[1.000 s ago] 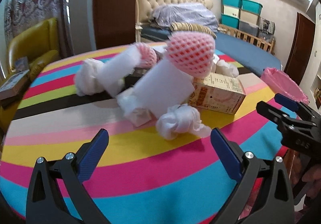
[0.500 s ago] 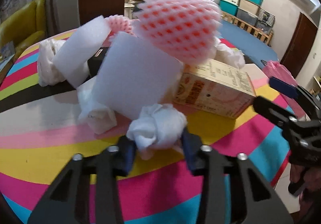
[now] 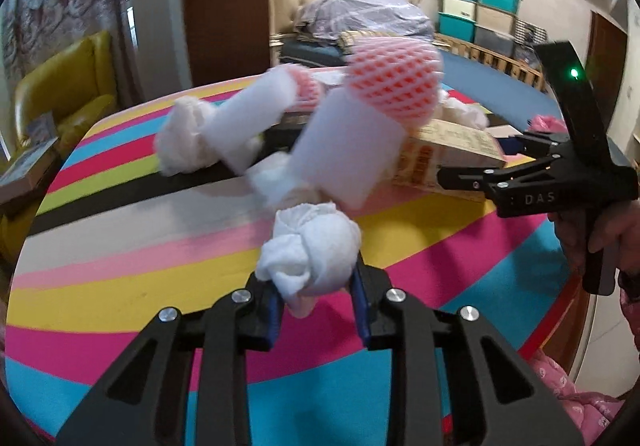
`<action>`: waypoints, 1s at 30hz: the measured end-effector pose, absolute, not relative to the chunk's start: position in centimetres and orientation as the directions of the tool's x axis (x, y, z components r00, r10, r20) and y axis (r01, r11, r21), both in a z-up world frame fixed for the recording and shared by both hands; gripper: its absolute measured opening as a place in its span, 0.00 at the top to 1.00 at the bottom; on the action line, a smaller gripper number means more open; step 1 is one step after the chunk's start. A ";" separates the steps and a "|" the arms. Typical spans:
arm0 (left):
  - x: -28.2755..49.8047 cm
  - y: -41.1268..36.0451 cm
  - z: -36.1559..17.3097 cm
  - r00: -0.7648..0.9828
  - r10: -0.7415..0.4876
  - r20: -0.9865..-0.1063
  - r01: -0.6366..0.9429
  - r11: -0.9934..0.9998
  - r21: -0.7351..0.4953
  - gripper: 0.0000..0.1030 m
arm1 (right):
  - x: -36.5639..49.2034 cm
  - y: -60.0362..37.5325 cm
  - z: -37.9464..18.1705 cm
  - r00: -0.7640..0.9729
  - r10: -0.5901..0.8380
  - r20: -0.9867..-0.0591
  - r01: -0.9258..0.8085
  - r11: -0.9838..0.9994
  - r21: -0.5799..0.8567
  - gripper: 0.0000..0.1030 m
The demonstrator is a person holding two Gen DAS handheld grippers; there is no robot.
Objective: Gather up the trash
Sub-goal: 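Grasp the white tissue wad with the left tool while the right tool grasps the printed cardboard box, then carry the tissue wad and cardboard box over the pink bin with both tools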
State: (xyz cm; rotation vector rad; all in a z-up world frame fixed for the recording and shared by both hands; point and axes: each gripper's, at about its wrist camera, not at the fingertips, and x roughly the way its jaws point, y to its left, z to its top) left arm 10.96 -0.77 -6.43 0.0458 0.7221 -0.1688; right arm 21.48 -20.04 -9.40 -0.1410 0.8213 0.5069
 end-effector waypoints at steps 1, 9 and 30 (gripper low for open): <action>10.9 -0.4 -6.5 0.735 -0.138 -0.664 0.162 0.987 -0.026 0.73 | 21.5 -19.8 -9.4 0.566 0.376 -0.733 -0.487 0.871 0.070 0.23; 9.9 0.0 -6.0 0.748 -0.131 -0.651 0.142 0.989 -0.035 0.73 | 16.4 -19.6 -8.6 0.623 0.394 -0.676 -0.506 0.862 0.036 0.42; 9.0 -6.8 -4.4 0.755 -0.233 -0.613 0.319 0.947 0.033 0.73 | 7.6 -29.1 -8.2 0.764 0.335 -0.552 -0.304 0.941 0.151 0.45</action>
